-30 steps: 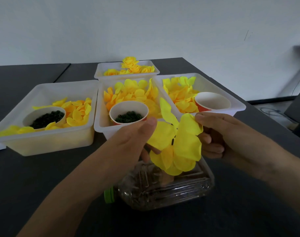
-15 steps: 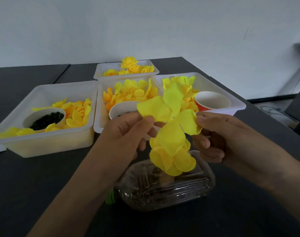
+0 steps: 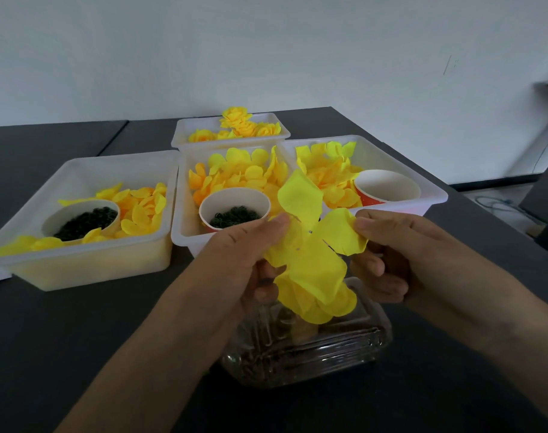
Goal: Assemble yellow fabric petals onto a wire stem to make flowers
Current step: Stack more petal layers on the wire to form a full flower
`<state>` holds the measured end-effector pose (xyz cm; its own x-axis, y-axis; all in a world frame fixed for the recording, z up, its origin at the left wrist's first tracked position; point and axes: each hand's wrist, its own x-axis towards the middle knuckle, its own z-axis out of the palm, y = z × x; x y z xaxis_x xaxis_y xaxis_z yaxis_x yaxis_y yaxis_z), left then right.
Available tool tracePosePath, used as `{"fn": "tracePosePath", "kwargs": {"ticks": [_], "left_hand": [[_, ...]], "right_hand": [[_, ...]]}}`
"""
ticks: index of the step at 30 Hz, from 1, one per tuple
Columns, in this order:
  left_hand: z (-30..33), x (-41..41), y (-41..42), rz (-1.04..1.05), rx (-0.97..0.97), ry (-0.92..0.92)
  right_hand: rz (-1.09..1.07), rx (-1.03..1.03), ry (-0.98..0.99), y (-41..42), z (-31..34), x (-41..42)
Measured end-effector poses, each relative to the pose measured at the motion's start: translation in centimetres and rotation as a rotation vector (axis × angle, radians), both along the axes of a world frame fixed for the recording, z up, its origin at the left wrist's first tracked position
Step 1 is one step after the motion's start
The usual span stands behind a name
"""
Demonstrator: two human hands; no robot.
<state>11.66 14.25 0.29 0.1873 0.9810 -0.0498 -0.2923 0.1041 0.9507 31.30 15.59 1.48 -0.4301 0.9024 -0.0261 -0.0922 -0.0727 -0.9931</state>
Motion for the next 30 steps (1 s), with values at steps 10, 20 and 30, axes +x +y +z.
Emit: {"fn": "tracePosePath", "kwargs": {"ticks": [10,20,30], "left_hand": [[0.6,-0.3,0.2,-0.081,-0.056,-0.015],[0.6,-1.1,1.5,0.164,0.017,0.224],[-0.9,-1.3,2.5,0.248,0.274,0.531]], "right_hand": [[-0.029,0.060,-0.037,0.7,0.6,0.1],[-0.107,-0.009,0.001,1.7,0.1,-0.1],[-0.110,-0.015,-0.119,1.5,-1.4,0.9]]}}
